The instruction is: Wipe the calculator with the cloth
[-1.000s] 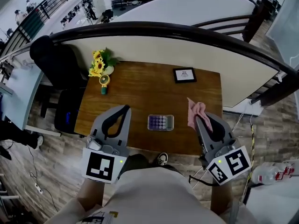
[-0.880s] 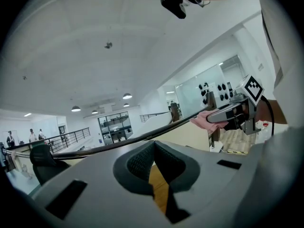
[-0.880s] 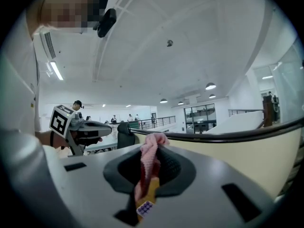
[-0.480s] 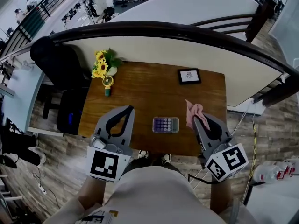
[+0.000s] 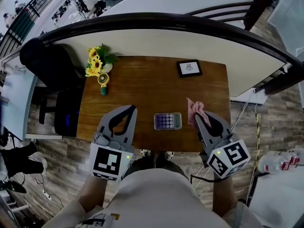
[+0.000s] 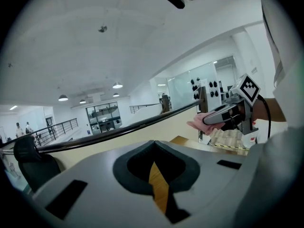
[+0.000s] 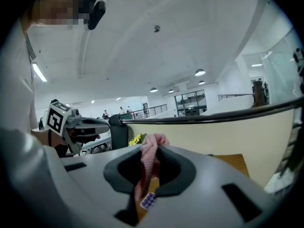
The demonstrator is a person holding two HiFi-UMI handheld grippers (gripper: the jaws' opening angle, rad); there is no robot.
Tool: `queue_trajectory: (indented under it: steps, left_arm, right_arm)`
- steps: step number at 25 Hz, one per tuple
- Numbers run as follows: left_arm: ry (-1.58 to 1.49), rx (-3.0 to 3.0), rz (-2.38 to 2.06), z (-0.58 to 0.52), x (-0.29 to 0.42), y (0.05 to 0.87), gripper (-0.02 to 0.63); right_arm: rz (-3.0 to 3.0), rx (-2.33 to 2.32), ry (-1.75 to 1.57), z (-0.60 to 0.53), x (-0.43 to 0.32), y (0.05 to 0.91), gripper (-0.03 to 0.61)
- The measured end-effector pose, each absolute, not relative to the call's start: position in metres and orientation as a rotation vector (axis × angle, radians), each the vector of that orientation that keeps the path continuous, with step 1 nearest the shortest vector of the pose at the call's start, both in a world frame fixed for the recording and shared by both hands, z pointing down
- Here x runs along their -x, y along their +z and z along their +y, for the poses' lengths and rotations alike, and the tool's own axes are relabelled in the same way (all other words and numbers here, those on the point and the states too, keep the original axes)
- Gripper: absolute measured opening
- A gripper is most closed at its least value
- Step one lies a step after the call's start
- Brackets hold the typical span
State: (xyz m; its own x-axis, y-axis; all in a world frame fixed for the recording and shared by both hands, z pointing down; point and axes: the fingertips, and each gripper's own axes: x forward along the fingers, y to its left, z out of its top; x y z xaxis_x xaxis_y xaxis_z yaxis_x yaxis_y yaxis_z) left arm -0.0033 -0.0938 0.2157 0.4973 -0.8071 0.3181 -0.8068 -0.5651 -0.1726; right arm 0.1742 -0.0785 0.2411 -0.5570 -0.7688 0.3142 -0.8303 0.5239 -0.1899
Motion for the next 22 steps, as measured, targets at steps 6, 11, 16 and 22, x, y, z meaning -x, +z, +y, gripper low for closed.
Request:
queue_trajectory:
  steps: [6,11,16,22]
  left_arm:
    - [-0.725,2.737,1.413,-0.108,0.001,0.266,0.003]
    - [-0.836,2.781,1.363,-0.115,-0.007,0.316,0.003]
    - [-0.929,2.883,1.315,-0.119,-0.018,0.369,0.003]
    - [-1.068,2.964,1.233,-0.114,-0.033,0.432,0.003]
  right_arm:
    - [-2.527,-1.372,0.613,-0.097,-0.17,0.281,0.046]
    - [-2.491,-1.342,0.679,-0.11,-0.161,0.314,0.046]
    - [-2.432,-1.315,0.758,-0.12,-0.154,0.357,0.046]
    - [-2.348,-1.277,0.841,-0.123,-0.153,0.41,0.046]
